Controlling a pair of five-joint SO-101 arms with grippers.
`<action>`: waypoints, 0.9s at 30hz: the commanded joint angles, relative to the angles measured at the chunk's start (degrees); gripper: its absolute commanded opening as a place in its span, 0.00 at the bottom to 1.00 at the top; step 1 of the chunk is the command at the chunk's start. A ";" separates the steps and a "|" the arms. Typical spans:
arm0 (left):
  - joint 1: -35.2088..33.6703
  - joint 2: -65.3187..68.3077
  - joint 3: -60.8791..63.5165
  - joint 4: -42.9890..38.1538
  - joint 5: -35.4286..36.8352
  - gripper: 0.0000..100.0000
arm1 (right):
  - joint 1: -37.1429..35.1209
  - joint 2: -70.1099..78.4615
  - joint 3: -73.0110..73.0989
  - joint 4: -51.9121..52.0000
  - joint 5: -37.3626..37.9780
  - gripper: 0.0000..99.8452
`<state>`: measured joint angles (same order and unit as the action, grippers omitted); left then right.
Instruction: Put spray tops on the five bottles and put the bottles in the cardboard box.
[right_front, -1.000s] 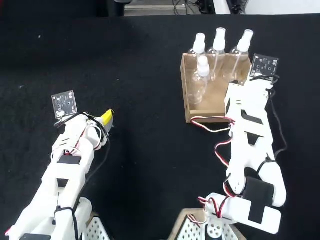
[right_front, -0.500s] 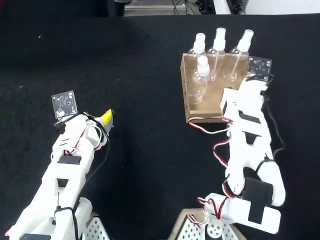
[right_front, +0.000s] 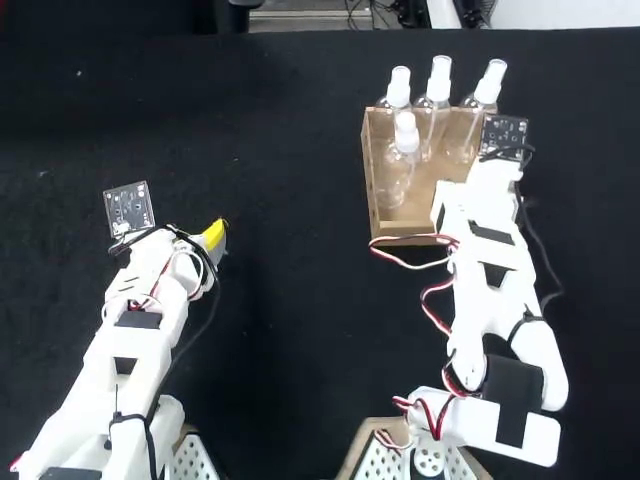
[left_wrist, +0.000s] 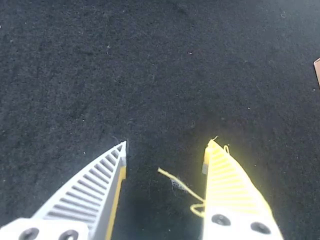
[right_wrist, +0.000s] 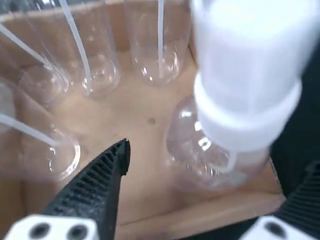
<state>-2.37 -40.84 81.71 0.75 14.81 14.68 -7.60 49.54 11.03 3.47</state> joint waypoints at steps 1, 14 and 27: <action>-0.22 -0.53 -0.48 -1.05 0.09 0.24 | -0.35 -4.62 -4.09 1.32 0.09 0.45; -0.22 -0.53 -0.57 -1.05 0.09 0.24 | -0.26 -18.51 -3.65 19.08 -0.44 0.45; -0.13 -0.53 -0.40 -1.05 0.09 0.24 | 2.11 -35.38 7.43 34.02 -0.26 0.08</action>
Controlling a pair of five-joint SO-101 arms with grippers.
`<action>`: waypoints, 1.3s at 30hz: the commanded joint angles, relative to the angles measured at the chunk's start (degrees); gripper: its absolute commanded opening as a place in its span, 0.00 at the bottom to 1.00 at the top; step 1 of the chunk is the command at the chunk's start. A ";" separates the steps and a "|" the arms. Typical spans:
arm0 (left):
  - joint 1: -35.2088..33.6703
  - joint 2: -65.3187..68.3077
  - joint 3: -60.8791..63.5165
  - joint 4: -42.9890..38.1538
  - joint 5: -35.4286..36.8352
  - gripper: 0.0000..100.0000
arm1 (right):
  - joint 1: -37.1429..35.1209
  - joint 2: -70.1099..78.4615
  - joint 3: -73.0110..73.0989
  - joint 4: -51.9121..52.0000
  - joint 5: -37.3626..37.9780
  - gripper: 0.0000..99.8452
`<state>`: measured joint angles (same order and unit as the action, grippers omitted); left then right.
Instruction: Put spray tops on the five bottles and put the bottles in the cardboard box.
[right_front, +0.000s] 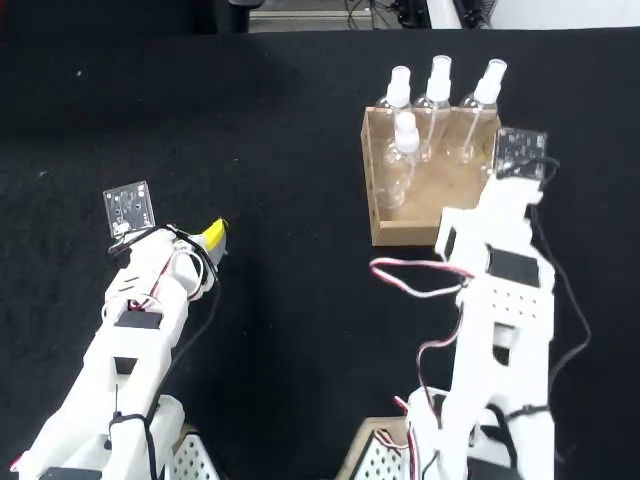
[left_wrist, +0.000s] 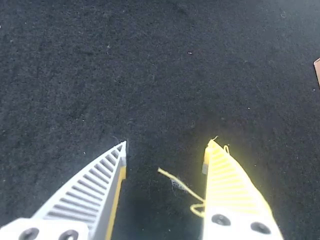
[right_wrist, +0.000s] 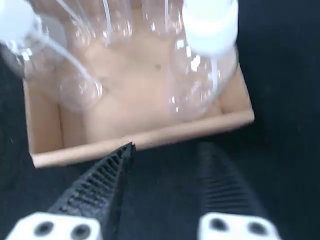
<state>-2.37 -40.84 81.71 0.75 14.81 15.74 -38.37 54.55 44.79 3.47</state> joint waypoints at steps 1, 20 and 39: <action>-0.13 -0.53 -0.40 -1.05 0.09 0.24 | 1.05 -5.85 4.26 0.26 -0.26 0.08; -0.84 -1.14 -0.31 -0.79 0.09 0.22 | 0.62 -45.76 36.70 0.62 0.00 0.08; -5.67 -13.80 -0.04 12.92 0.09 0.03 | 2.55 -70.02 41.98 30.07 0.09 0.09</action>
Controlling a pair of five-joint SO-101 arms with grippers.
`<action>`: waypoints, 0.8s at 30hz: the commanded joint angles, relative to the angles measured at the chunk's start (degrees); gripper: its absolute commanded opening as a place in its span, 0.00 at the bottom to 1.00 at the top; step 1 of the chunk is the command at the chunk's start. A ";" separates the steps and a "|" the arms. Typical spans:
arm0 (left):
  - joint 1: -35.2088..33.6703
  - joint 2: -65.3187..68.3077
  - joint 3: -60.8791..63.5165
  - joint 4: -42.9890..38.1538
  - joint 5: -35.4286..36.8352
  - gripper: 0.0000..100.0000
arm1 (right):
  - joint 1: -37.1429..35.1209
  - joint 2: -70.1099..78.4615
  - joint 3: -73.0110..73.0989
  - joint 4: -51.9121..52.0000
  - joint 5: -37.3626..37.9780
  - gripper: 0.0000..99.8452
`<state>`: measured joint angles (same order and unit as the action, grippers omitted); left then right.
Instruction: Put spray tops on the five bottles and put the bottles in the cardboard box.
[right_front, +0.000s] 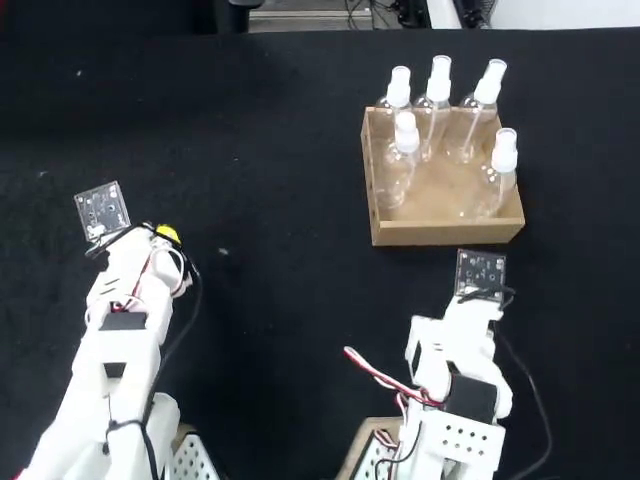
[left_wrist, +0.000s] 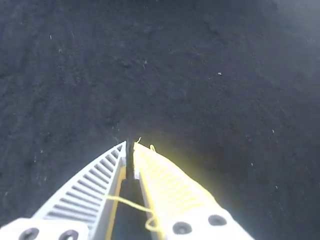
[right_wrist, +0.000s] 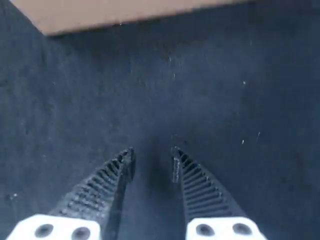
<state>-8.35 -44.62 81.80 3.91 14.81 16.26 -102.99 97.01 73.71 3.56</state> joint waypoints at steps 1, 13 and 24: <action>0.66 -13.80 0.22 12.84 0.09 0.03 | 2.02 -5.41 -0.48 1.14 0.00 0.09; 4.18 -56.97 15.69 23.65 -9.05 0.03 | 1.93 -5.41 -0.48 1.14 0.00 0.09; 3.82 -59.60 15.60 18.46 -9.67 0.03 | 1.93 -5.49 -0.48 1.14 0.00 0.09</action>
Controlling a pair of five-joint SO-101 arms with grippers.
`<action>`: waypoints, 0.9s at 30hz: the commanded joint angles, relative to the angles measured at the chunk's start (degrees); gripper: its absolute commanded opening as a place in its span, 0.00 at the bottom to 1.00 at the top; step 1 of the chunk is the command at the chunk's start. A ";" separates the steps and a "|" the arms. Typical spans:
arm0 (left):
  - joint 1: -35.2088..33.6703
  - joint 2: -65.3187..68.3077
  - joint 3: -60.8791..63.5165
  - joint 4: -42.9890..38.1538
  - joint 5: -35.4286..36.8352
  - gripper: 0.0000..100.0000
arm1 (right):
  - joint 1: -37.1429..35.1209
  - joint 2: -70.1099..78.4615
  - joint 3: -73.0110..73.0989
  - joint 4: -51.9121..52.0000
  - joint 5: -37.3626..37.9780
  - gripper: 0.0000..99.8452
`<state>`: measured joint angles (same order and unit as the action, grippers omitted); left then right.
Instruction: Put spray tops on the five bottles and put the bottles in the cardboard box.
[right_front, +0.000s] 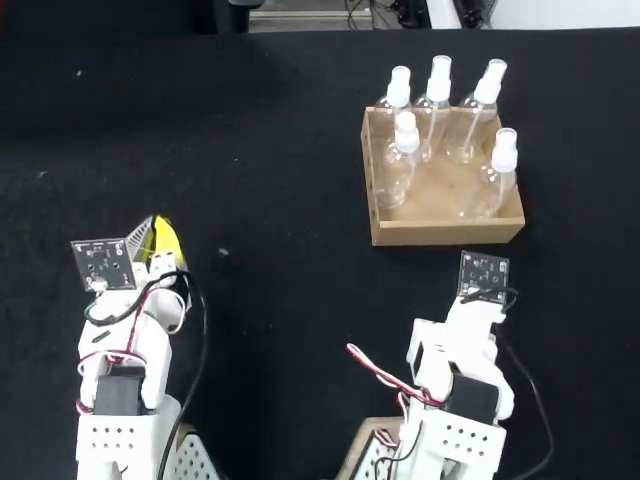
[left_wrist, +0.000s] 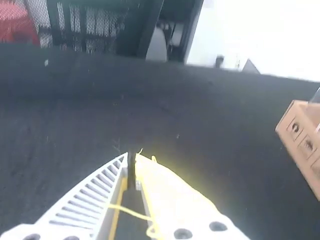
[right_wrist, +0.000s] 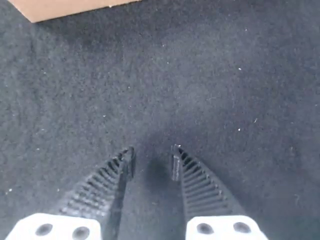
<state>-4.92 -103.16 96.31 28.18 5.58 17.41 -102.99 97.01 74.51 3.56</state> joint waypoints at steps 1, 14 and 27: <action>0.22 -1.05 1.10 -5.89 -0.44 0.03 | 0.88 -5.49 -0.48 0.35 0.00 0.09; -17.27 -1.14 -2.33 33.05 -0.35 0.03 | -5.89 -5.67 -0.48 0.44 0.00 0.09; -17.63 -1.05 1.01 44.66 -0.35 0.03 | -6.15 -5.76 -0.48 0.53 0.00 0.09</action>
<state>-21.89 -103.60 96.13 72.22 5.49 12.04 -102.99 97.01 74.51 3.56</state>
